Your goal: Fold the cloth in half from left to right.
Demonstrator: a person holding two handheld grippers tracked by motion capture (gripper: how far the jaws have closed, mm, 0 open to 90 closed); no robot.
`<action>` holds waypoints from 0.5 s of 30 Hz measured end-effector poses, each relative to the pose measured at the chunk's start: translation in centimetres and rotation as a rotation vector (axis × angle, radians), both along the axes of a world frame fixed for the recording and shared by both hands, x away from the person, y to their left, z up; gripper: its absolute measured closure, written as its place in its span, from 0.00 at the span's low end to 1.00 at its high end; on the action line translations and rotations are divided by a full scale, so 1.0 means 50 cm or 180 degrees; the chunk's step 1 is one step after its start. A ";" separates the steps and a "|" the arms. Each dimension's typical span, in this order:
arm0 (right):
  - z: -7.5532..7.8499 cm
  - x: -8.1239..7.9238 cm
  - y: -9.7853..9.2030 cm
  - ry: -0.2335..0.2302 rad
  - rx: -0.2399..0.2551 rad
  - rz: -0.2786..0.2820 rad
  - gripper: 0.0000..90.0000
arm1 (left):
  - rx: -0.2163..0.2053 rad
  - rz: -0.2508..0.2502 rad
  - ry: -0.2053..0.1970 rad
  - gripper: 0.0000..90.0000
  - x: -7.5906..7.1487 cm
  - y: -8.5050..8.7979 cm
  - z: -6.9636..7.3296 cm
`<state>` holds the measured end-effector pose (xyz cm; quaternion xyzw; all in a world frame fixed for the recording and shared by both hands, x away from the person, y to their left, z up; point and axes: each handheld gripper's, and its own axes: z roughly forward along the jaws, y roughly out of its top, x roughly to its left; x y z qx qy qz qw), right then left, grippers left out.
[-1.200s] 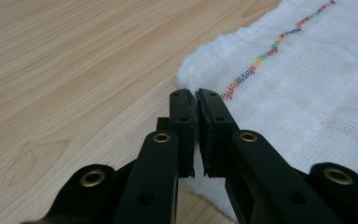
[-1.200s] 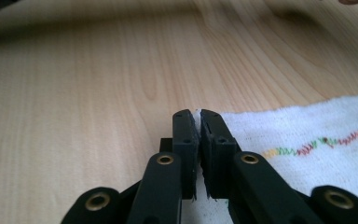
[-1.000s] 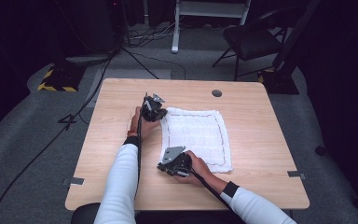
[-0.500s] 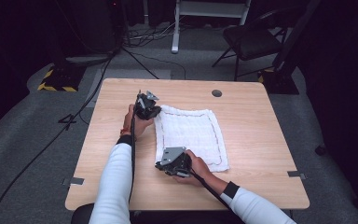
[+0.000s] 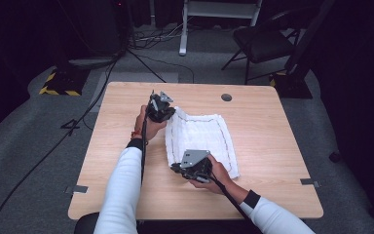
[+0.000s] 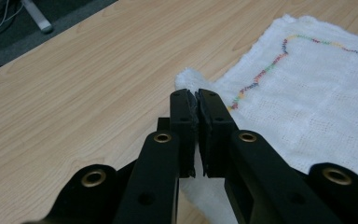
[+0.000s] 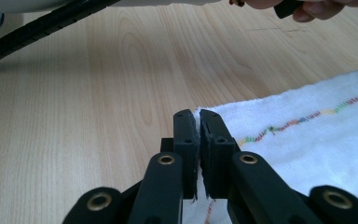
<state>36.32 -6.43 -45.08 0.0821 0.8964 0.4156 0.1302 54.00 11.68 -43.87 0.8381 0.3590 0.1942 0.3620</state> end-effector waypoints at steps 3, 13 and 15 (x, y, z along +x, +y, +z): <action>0.004 -0.002 -0.014 -0.0019 0.0022 -0.0041 0.96 | -0.0007 0.0004 0.0003 0.95 0.001 -0.006 0.005; 0.028 -0.007 -0.102 -0.0060 0.0165 -0.0244 0.96 | 0.0036 -0.0054 -0.0046 0.95 0.014 -0.055 0.020; 0.033 -0.008 -0.127 -0.0062 0.0197 -0.0307 0.96 | 0.0051 -0.0082 -0.0053 0.95 0.017 -0.074 0.024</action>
